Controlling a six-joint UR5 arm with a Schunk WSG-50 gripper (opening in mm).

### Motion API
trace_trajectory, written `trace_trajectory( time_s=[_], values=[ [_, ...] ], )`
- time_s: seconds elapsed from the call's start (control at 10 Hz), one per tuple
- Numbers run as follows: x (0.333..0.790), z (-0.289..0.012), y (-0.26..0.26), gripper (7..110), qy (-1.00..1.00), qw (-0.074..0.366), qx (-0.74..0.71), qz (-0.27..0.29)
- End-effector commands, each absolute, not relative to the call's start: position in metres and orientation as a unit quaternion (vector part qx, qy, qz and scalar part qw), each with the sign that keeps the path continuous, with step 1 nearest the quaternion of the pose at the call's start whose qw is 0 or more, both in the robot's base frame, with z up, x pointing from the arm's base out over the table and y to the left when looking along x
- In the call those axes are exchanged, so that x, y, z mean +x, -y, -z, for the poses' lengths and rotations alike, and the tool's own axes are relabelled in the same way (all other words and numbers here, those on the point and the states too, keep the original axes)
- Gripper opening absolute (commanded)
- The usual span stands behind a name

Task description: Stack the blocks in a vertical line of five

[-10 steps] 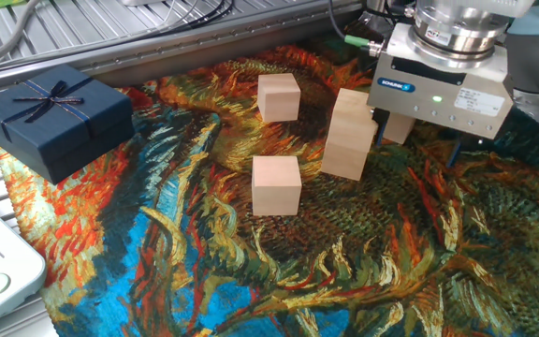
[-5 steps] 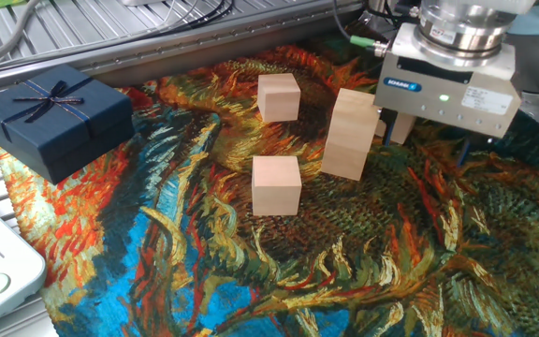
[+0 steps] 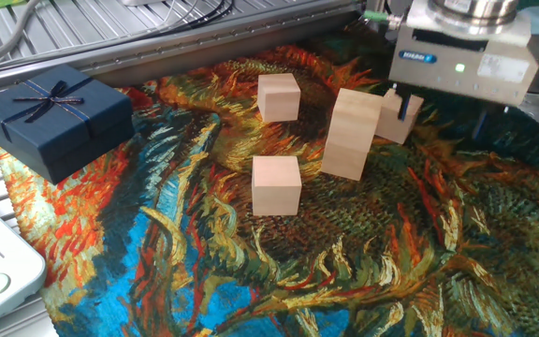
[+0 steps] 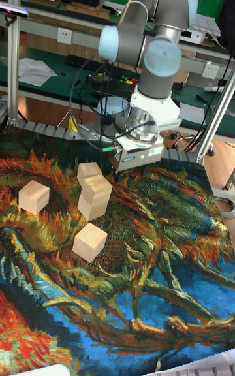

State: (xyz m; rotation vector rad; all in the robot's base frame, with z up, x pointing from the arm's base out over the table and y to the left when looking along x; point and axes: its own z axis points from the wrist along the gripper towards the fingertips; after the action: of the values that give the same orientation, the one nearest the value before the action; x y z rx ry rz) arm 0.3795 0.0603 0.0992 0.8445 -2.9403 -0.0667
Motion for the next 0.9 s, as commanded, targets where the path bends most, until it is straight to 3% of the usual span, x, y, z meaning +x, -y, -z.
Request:
trace_trajectory(
  time_s=[0.0, 0.4, 0.5, 0.8],
  values=[
    [0.362, -0.110, -0.044, 88, 0.951, 0.044, 0.304, 0.033],
    [0.364, -0.126, -0.001, 88, 0.940, 0.057, 0.334, 0.025],
    [0.364, -0.129, 0.014, 66, 0.938, 0.064, 0.341, 0.016],
    [0.376, -0.114, 0.046, 66, 0.942, 0.036, 0.333, 0.011]
  ],
)
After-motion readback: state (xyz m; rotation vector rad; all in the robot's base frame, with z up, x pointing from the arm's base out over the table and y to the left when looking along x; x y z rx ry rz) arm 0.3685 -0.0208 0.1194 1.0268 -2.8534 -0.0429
